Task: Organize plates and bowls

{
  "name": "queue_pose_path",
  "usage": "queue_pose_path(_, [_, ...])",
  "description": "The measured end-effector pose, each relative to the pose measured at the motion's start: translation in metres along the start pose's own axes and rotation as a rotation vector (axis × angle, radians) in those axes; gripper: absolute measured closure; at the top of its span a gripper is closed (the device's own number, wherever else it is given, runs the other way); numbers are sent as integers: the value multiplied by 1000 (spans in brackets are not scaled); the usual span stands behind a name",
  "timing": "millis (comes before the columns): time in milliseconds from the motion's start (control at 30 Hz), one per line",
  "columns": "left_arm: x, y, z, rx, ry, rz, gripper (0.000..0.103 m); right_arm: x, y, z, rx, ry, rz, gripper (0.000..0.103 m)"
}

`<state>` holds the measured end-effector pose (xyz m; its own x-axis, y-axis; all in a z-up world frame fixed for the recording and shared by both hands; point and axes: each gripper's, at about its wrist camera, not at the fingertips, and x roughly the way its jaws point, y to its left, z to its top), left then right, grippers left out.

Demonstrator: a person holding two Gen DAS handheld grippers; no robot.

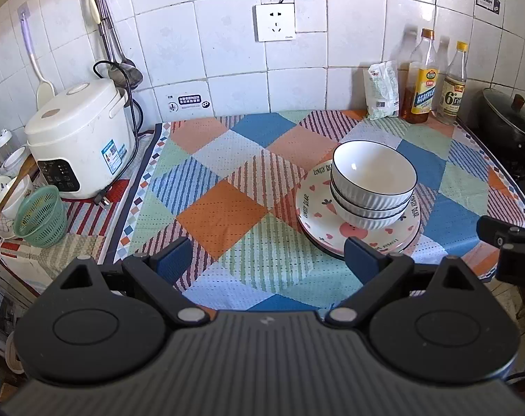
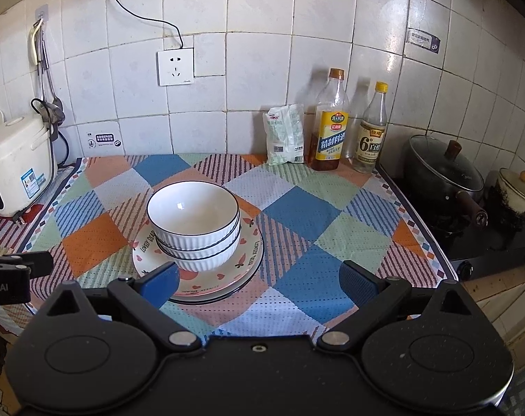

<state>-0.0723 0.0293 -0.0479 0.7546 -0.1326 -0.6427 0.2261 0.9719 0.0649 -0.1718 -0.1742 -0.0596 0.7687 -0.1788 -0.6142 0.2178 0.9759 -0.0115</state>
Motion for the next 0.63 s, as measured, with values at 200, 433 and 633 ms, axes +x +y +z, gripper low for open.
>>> queue_pose_path(200, [2,1,0,-11,14,-6,8,2,-1,-1,6,5,-5,3])
queue_pose_path(433, [5,3,0,-16,34,0,8,4,-3,-1,7,10,1,3])
queue_pose_path(633, [6,1,1,-9,43,-7,8,5,-4,-2,14,12,2,3])
